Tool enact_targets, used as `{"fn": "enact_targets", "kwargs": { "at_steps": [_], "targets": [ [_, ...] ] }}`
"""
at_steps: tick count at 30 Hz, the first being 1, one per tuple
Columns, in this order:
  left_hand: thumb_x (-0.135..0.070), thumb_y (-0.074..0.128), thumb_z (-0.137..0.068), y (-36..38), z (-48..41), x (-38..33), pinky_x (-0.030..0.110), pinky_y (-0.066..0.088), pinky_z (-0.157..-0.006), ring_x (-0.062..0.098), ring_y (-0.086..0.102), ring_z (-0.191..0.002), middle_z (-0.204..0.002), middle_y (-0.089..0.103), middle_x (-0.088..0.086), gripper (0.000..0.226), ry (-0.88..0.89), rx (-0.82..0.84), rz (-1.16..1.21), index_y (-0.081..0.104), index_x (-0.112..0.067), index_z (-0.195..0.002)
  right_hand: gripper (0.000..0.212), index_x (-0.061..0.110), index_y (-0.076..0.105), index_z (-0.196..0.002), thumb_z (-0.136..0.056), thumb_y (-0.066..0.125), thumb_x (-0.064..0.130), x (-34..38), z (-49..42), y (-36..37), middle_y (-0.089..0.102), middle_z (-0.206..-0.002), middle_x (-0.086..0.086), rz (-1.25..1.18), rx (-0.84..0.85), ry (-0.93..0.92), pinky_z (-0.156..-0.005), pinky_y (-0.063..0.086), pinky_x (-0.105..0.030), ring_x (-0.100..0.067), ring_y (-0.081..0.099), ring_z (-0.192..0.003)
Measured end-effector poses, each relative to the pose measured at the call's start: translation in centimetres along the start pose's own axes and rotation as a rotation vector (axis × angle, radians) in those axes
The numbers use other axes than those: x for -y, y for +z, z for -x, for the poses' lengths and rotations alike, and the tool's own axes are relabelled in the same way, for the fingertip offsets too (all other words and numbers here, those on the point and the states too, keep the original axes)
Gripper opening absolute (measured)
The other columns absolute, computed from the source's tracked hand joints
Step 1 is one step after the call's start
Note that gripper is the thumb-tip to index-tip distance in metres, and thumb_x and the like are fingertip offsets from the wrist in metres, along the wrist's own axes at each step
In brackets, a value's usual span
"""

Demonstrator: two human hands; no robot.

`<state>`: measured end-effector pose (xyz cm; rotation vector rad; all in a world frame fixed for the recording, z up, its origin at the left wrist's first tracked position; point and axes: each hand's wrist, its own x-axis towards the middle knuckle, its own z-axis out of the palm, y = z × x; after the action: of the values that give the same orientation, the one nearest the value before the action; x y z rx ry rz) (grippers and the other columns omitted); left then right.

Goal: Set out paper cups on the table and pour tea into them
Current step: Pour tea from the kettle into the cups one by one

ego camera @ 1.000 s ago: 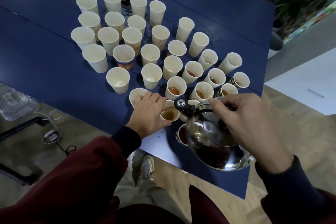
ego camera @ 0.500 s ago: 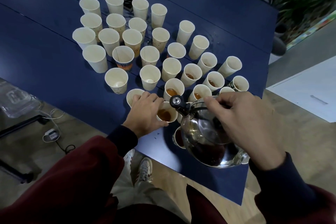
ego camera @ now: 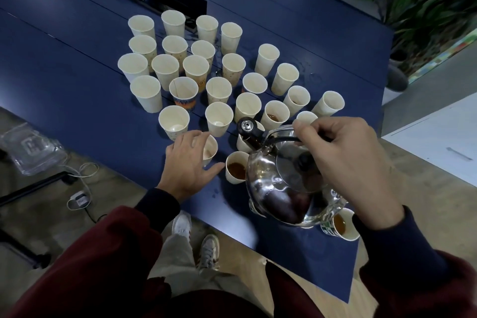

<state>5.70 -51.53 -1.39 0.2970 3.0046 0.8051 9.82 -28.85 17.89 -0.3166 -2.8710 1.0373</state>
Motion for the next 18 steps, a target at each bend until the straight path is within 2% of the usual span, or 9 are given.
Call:
{"fn": "enact_targets", "kwargs": {
  "at_steps": [3,5,8,12,16,18],
  "targets": [
    [-0.045,0.082,-0.070,-0.2,0.3,0.8,0.050,0.050,-0.084,0.031,0.050,-0.120,-0.132,0.054,0.008,0.076,0.034,-0.025,0.051,0.053,-0.015,-0.134,0.046,0.008,0.063,-0.061,-0.094,0.064,0.040,0.7,-0.2,0.3,0.052,-0.053,-0.002,0.002,-0.010,-0.027,-0.050,0.034,-0.017,-0.015,0.047,-0.056],
    [-0.036,0.087,-0.067,-0.3,0.4,1.5,0.050,0.052,-0.083,0.032,0.052,-0.117,-0.130,0.054,0.010,0.078,0.058,-0.039,0.084,0.053,-0.013,-0.133,0.046,0.007,0.064,-0.061,-0.094,0.064,0.040,1.1,-0.4,0.6,0.052,-0.054,-0.005,-0.002,-0.021,-0.042,-0.050,0.033,-0.018,-0.016,0.047,-0.055],
    [-0.029,0.090,-0.066,-0.5,0.1,2.6,0.051,0.051,-0.091,0.035,0.054,-0.114,-0.129,0.055,0.014,0.080,0.055,-0.010,0.124,0.052,-0.007,-0.133,0.047,0.007,0.064,-0.061,-0.092,0.065,0.041,1.7,-1.0,1.3,0.050,-0.051,-0.007,0.006,-0.022,-0.066,-0.052,0.034,-0.025,-0.017,0.045,-0.052],
    [-0.030,0.090,-0.070,-0.6,-0.6,3.2,0.045,0.049,-0.091,0.037,0.057,-0.114,-0.126,0.057,0.016,0.082,0.029,0.048,0.125,0.051,-0.001,-0.136,0.045,0.010,0.066,-0.060,-0.091,0.066,0.042,2.5,-1.8,2.2,0.049,-0.049,-0.004,0.044,-0.007,-0.074,-0.058,0.038,-0.034,-0.015,0.045,-0.052],
    [-0.040,0.083,-0.077,-1.0,-1.6,3.1,0.045,0.049,-0.090,0.033,0.055,-0.119,-0.132,0.054,0.012,0.082,0.013,0.082,0.112,0.047,-0.004,-0.142,0.043,0.016,0.069,-0.060,-0.090,0.063,0.046,3.4,-2.1,3.1,0.051,-0.047,0.006,0.072,0.024,-0.059,-0.055,0.035,-0.025,-0.012,0.048,-0.052],
    [-0.044,0.080,-0.079,-1.1,-2.0,3.2,0.047,0.051,-0.089,0.031,0.054,-0.119,-0.132,0.053,0.008,0.078,0.014,0.111,0.117,0.049,-0.008,-0.141,0.044,0.015,0.070,-0.062,-0.090,0.062,0.047,3.7,-2.3,3.7,0.052,-0.047,0.004,0.094,0.041,-0.065,-0.056,0.038,-0.027,-0.014,0.049,-0.054]
  ]
}}
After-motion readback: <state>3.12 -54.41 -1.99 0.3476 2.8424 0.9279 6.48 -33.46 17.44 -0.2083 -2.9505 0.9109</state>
